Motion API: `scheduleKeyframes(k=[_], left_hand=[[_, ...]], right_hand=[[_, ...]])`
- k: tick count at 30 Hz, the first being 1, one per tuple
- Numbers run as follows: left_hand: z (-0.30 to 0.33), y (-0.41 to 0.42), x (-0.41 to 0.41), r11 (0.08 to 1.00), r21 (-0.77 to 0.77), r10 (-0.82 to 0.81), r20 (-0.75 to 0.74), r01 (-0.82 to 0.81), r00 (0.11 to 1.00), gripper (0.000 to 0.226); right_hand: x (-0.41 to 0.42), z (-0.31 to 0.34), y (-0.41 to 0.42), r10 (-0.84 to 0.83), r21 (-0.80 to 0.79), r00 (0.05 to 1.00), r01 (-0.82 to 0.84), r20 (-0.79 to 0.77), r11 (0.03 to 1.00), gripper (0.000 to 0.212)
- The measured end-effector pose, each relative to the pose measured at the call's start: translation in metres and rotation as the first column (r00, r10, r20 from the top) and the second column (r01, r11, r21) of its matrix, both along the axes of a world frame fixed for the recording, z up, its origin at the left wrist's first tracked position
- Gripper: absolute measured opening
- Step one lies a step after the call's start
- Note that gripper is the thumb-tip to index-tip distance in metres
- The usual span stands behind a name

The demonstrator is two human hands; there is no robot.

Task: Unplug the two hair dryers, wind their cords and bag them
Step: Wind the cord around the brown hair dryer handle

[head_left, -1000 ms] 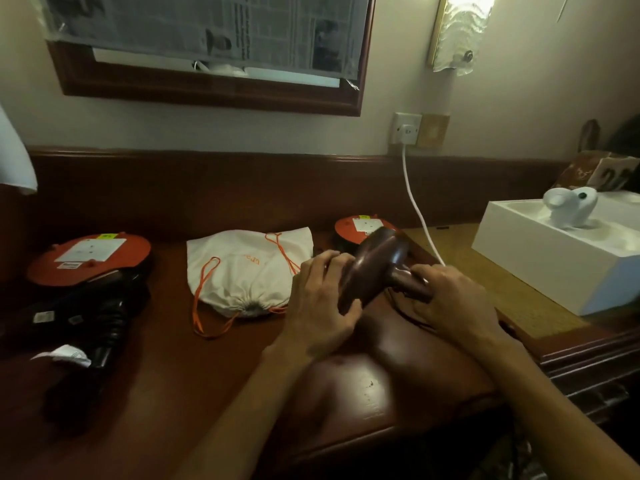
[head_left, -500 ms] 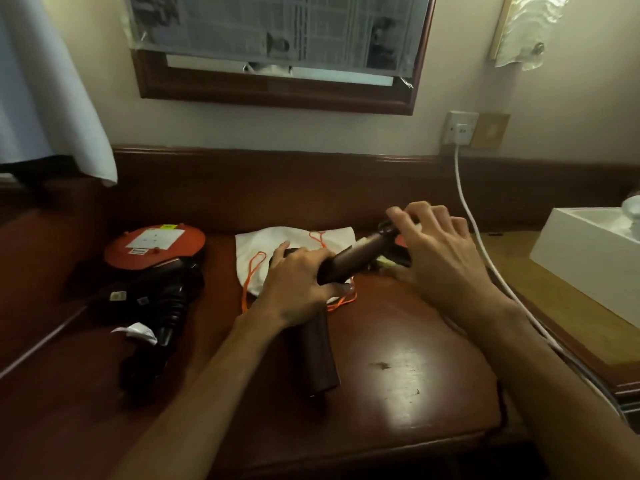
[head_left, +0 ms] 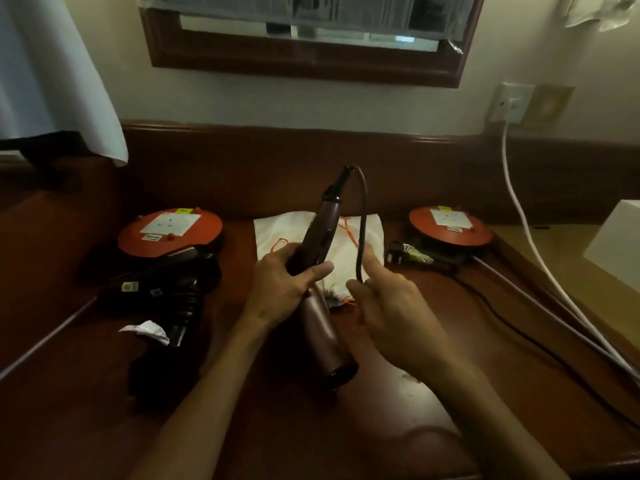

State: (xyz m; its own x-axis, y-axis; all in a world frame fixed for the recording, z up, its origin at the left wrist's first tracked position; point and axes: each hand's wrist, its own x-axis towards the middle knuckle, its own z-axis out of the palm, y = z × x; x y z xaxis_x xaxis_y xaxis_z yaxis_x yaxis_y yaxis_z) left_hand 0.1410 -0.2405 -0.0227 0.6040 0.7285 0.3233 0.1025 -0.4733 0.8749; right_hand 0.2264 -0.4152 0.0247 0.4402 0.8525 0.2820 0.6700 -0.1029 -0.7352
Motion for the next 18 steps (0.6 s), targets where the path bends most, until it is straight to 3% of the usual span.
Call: scheduleKeyframes(k=[2,5,8,11,15,18], left_hand=[[-0.001,0.001,-0.001,0.999,-0.014,-0.037,0.007,0.038,0.999,0.053],[-0.007,-0.001,-0.003,0.998,-0.019,-0.062,0.042,0.063,0.997,0.053],[-0.008,-0.001,-0.005,0.997,-0.038,-0.067,0.003,0.067,0.998,0.065],[-0.007,0.0,-0.002,0.998,0.055,-0.002,-0.086,0.007,0.996,0.063],[-0.006,-0.002,0.001,0.998,0.055,0.003,-0.067,0.0,0.998,0.053],[-0.01,0.002,0.005,0.998,0.065,0.014,-0.071,-0.009,0.997,0.054]], right_hand=[[-0.001,-0.013,0.015,0.022,-0.073,0.996,-0.015,0.092,0.997,0.035],[0.011,-0.028,0.032,0.04,-0.101,0.995,-0.03,0.092,0.994,0.024],[0.029,-0.033,0.041,0.172,-0.138,0.985,-0.166,0.03,0.976,0.027],[0.04,-0.033,0.043,0.281,-0.098,0.959,-0.282,-0.019,0.954,0.023],[0.043,-0.044,0.045,0.256,0.06,0.955,-0.249,-0.151,0.967,0.02],[0.053,-0.051,0.04,0.315,0.057,0.91,-0.312,-0.27,0.948,0.016]])
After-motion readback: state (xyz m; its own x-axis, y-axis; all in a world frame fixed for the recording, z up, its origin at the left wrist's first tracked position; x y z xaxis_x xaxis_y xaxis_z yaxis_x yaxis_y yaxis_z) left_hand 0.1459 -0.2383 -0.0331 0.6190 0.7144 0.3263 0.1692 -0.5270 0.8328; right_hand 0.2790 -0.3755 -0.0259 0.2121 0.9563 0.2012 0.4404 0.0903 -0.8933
